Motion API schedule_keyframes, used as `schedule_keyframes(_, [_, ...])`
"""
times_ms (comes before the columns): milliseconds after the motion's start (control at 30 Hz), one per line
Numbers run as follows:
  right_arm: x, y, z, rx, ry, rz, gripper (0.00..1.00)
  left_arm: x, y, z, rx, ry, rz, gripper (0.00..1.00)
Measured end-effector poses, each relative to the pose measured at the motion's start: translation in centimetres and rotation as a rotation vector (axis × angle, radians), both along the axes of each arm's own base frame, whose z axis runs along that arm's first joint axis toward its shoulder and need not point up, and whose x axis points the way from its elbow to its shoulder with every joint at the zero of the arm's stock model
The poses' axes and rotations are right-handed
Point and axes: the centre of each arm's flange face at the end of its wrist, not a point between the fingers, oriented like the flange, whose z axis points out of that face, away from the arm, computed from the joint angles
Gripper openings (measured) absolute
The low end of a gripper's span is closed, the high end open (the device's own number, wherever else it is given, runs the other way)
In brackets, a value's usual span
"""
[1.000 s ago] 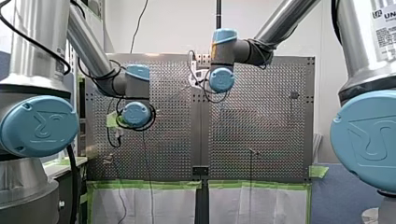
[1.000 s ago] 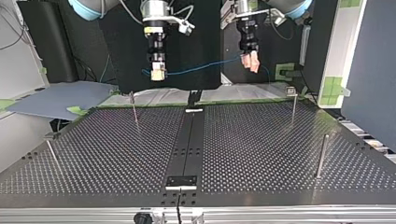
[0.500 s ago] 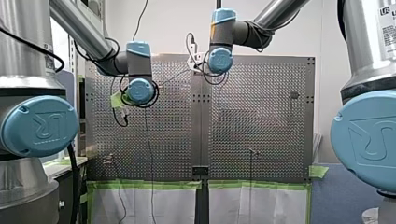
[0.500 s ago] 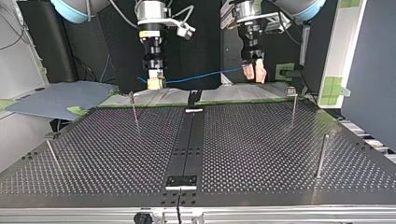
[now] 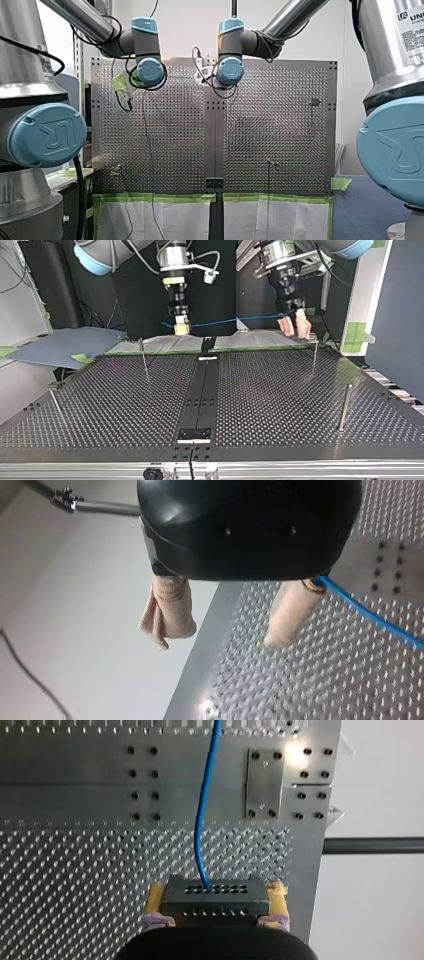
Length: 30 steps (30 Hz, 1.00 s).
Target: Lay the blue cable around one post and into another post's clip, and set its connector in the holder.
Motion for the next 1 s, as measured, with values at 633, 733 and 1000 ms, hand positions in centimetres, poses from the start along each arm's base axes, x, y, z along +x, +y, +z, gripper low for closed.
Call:
schedule_keyframes(633, [4.1,-0.7,1.2,-0.037,-0.039,0.1,0.0,3.8,3.9,4.0,0.048,0.057,0.095,1.0])
schedule_keyframes(733, [4.8,-0.9,0.6,-0.033,-0.035,0.105,0.0,4.6,4.6,4.8,0.044,0.06,0.093,1.0])
schedule_keyframes(1000, [6.0,-1.4,-0.2,-0.034,-0.036,0.112,0.0,6.6,6.6,7.4,0.041,0.062,0.092,1.0])
